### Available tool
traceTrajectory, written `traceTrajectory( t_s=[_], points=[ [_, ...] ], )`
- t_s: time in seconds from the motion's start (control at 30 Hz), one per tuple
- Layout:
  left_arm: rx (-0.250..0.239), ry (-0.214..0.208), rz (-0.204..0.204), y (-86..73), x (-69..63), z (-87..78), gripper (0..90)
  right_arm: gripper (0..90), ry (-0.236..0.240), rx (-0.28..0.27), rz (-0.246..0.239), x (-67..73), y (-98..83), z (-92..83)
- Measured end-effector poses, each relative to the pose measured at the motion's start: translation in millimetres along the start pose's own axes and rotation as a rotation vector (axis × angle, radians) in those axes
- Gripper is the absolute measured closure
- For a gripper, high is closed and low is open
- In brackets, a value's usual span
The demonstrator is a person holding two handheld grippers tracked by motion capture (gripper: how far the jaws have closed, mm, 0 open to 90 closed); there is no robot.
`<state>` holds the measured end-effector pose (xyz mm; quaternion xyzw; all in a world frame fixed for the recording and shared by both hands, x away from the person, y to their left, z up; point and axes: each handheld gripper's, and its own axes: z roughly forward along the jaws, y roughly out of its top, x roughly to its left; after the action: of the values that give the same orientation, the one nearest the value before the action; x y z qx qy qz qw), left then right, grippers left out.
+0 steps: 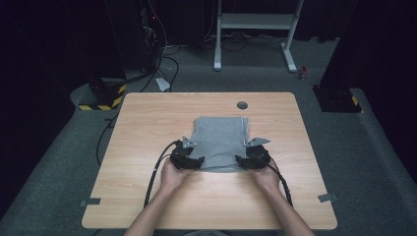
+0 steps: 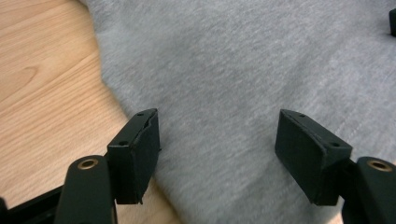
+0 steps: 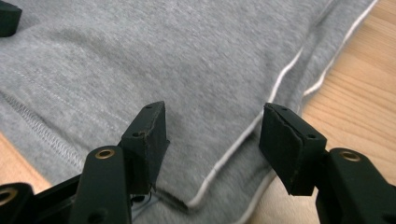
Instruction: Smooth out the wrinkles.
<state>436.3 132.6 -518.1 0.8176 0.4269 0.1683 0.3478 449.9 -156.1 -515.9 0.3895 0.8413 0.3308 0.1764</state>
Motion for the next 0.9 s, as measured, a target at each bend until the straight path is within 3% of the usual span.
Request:
traceTrajectory(
  t_s=[0.17, 0.33, 0.7, 0.9],
  points=[
    [-0.029, -0.004, -0.014, -2.1, 2.6, -10.2, 29.8, 42.0, 0.003, -0.008, -0.005, -0.3, -0.8, -9.0],
    [-0.049, -0.004, -0.025, -3.9, 4.4, -18.6, 29.8, 42.9, 0.017, -0.046, 0.036, -2.4, -0.9, -21.8],
    [-0.110, -0.018, -0.072, -7.7, 11.2, -34.4, 29.8, 44.3, 0.016, -0.088, 0.072, -8.9, -5.6, -40.1],
    [-0.139, -0.005, -0.061, -7.9, 10.7, -45.0, 29.8, 44.0, 0.020, -0.124, 0.093, -12.0, -6.1, -50.5]
  ],
)
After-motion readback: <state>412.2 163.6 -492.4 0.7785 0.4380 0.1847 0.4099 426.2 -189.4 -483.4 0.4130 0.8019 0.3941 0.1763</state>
